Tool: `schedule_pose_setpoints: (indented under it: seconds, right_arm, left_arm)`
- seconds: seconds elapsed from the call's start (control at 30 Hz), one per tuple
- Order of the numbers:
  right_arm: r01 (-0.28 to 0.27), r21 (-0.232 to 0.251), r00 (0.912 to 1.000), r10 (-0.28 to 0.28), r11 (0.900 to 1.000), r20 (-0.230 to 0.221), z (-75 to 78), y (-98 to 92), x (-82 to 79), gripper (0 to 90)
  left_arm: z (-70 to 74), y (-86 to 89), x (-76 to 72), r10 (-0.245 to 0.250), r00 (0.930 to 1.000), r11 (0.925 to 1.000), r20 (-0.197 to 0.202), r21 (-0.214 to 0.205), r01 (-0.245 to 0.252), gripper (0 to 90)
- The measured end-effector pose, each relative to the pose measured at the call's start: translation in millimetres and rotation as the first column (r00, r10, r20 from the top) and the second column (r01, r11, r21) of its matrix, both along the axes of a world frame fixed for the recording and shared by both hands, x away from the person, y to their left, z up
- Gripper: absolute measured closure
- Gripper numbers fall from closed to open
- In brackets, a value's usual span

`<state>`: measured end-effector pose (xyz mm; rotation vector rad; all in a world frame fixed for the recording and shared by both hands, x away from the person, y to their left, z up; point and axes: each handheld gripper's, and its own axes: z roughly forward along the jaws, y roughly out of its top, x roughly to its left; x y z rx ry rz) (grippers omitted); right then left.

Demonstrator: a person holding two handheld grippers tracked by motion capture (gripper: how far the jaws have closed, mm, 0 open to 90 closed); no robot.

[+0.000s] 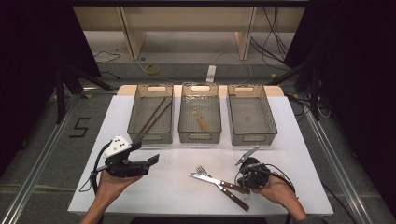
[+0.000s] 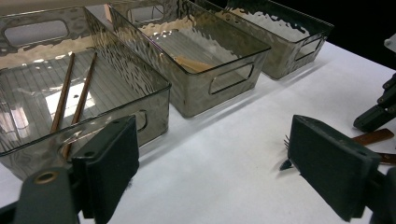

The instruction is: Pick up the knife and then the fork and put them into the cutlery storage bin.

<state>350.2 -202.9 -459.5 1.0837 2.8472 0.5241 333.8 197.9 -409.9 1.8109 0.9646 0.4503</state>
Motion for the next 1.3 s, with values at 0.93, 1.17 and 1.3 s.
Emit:
schedule_pose_setpoints:
  seconds: [0.93,1.17,1.3]
  right_arm:
    - [-0.193,-0.069,0.98,0.196,0.9788,0.037,16.1,27.3,-2.7,37.9]
    - [-0.215,-0.086,0.9758,0.217,0.9729,0.021,11.4,28.6,1.2,46.1]
    - [-0.222,-0.093,0.9749,0.223,0.9707,0.001,8.6,29.9,1.9,50.5]
  left_arm:
    - [-0.6,0.1,0.3,0.001,1.0,1.0,0.001,0.0,-0.001,15.8]
    - [-0.6,-0.1,0.2,0.002,1.0,1.0,0.001,0.001,-0.002,15.8]
    - [-0.5,0.3,0.3,0.003,1.0,1.0,0.001,0.001,-0.003,15.8]
